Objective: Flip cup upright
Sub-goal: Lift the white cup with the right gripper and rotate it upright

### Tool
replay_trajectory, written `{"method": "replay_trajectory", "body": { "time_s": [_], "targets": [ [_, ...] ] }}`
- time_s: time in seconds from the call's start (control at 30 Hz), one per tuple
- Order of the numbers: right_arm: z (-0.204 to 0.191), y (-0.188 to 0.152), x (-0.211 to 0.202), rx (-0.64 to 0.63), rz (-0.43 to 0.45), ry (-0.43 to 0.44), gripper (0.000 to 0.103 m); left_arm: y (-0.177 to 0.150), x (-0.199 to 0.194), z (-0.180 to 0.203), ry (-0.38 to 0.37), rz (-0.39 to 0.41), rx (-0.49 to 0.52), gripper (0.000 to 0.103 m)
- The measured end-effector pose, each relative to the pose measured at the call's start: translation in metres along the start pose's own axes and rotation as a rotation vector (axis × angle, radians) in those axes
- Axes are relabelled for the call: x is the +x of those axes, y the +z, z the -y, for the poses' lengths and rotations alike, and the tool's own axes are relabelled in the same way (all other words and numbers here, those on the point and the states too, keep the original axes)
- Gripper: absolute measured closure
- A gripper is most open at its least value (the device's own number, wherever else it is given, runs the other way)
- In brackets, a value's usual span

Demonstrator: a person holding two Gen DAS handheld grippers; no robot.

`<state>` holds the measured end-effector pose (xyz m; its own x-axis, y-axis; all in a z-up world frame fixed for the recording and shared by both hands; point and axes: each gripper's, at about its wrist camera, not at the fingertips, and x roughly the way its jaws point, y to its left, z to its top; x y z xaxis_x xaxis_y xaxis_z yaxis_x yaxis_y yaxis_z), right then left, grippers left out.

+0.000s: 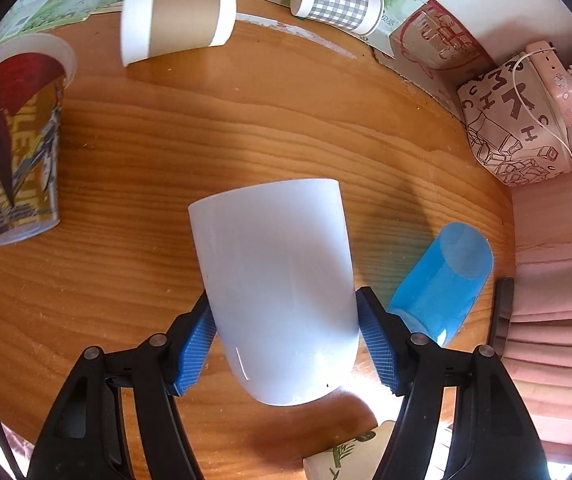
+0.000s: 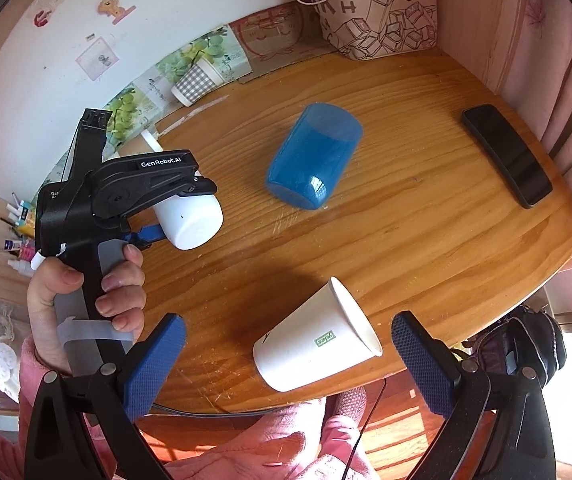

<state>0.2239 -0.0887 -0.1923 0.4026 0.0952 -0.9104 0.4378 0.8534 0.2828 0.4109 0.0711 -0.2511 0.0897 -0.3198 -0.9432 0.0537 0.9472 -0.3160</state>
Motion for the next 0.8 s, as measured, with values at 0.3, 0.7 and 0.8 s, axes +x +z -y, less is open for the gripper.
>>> {"method": "replay_trajectory", "body": {
  "time_s": [0.3,0.7,0.8],
  "targets": [
    [0.004,-0.036,-0.024,-0.049,0.026,0.068,0.000,-0.054,-0.033,-0.024,0.026,0.036,-0.008,0.032],
    [0.009,-0.067,-0.035,-0.041,0.040,0.171,0.000,-0.114,-0.053,-0.041,0.060,0.000,0.058,0.031],
    [0.012,-0.071,-0.033,-0.020,0.034,0.198,0.000,-0.123,-0.052,-0.041,0.079,-0.013,0.080,0.031]
  ]
}}
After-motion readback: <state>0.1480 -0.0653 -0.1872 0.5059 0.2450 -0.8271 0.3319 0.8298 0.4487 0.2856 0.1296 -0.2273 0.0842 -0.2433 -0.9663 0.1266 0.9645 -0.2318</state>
